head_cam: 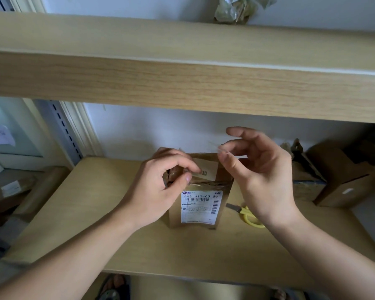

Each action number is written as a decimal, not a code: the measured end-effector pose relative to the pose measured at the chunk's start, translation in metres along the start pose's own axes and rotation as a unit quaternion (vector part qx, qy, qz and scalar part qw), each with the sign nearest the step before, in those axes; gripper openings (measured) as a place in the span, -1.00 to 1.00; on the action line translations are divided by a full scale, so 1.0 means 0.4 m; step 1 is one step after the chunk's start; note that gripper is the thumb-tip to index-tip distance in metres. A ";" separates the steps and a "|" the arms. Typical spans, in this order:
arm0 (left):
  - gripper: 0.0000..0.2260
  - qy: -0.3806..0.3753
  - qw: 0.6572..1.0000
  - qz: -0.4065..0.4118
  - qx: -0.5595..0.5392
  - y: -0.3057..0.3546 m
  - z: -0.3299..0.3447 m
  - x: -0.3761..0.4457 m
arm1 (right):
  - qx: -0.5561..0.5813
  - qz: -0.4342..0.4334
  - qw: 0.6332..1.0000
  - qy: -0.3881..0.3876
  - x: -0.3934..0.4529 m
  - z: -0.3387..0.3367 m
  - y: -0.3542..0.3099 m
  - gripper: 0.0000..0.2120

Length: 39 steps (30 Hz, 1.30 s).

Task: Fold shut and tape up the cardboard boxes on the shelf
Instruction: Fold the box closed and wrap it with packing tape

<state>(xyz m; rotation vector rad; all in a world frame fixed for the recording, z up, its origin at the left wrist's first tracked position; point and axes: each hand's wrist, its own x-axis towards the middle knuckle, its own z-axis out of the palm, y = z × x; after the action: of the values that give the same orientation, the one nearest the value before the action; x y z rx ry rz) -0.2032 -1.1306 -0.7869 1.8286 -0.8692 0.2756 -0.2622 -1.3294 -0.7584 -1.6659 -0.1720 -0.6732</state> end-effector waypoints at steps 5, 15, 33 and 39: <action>-0.88 -0.006 0.998 -0.048 -0.041 0.008 -0.008 0.000 | 0.050 0.047 0.997 -0.020 -0.002 0.014 0.004 -0.77; -0.84 -0.031 0.995 -0.059 -0.076 0.042 -0.014 -0.009 | 0.022 0.031 0.998 -0.049 -0.026 0.037 -0.027 -0.95; -0.90 -0.063 0.994 -0.084 -0.039 0.054 -0.028 -0.010 | -0.086 0.051 0.992 -0.081 -0.043 0.024 -0.022 -0.95; -0.93 -0.066 0.995 -0.072 -0.005 0.057 -0.039 -0.014 | -0.133 0.039 0.983 -0.124 -0.044 0.003 -0.018 -0.90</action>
<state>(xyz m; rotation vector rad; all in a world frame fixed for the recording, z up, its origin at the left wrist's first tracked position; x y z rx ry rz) -0.2194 -1.1191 -0.7669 1.9064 -0.8218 0.0598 -0.2794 -1.3223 -0.7614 -2.0019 -0.1987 -0.4415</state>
